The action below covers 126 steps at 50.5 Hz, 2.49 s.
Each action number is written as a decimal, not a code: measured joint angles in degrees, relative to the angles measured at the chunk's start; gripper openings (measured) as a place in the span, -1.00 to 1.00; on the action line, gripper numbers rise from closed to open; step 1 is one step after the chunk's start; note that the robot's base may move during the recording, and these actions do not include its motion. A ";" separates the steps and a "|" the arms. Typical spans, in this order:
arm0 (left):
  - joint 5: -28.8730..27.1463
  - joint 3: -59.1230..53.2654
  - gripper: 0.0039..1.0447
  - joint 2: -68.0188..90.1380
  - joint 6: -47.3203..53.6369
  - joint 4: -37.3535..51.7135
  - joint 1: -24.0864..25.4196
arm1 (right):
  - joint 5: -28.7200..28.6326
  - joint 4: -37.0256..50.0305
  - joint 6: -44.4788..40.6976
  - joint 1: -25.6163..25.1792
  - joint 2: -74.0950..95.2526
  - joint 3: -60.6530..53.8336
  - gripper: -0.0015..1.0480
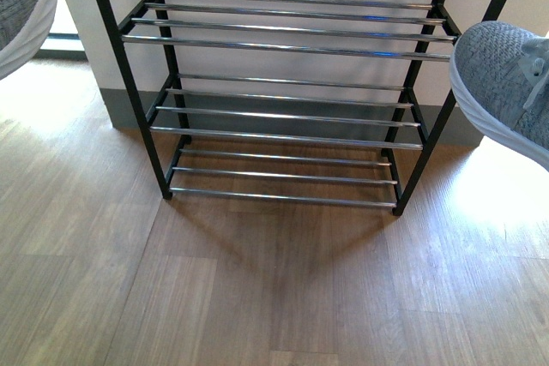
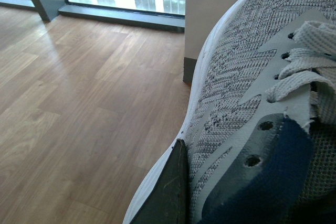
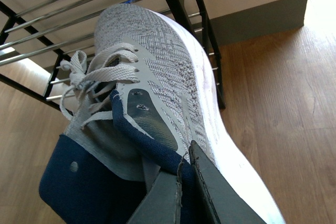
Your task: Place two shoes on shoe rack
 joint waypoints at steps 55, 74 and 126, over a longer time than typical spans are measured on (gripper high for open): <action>0.50 -0.13 -0.98 0.00 0.02 -0.02 -0.13 | 0.74 0.00 0.00 -0.33 0.02 -0.20 -0.98; 0.55 -0.13 -0.98 0.00 0.02 -0.02 -0.13 | 0.70 0.00 0.00 -0.33 -0.02 -0.17 -0.98; 0.57 -0.13 -0.98 0.00 0.02 -0.02 -0.13 | 23.91 -12.22 14.95 31.78 24.79 41.68 -0.98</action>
